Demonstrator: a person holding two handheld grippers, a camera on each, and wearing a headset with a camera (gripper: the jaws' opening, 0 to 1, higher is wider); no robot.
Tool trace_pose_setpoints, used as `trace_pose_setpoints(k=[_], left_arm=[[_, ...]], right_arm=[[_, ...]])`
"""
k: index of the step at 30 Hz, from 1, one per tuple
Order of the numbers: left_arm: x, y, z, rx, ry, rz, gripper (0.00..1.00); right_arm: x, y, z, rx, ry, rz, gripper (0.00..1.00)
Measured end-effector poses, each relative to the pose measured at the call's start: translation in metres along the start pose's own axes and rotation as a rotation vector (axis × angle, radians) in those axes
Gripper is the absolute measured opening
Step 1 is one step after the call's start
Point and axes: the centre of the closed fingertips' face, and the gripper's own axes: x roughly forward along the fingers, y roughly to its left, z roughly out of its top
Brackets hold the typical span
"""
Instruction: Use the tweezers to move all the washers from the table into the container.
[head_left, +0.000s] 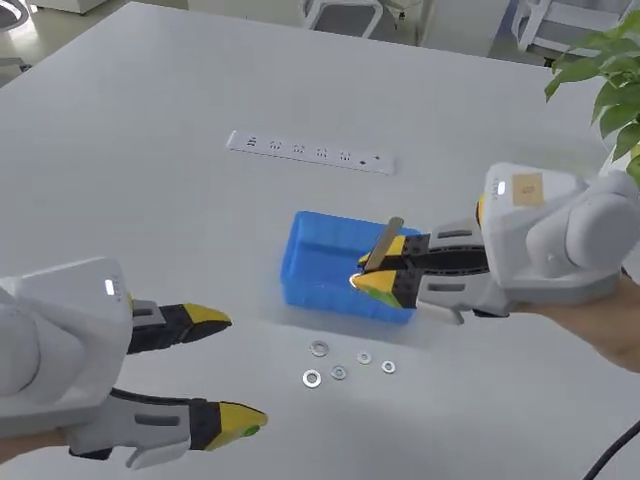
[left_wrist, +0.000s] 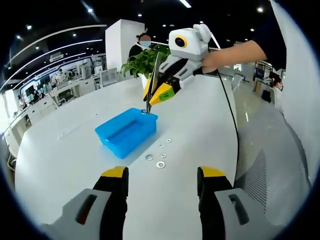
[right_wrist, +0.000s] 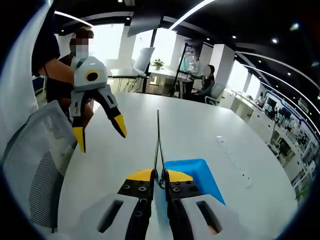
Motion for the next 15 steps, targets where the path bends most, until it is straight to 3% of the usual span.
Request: trace_pose_setpoints(k=[8,15], left_arm=[[0.001,0.007,-0.014,-0.022,0.016,0.023,0.71],[0.002,0.008,-0.023,-0.069,0.018,0.048,0.8]], right_arm=[[0.01,-0.033,-0.002,0.002,-0.002,-0.035,0.09],[0.032,-0.055,-0.023,0.007,0.041,-0.043,0.09]])
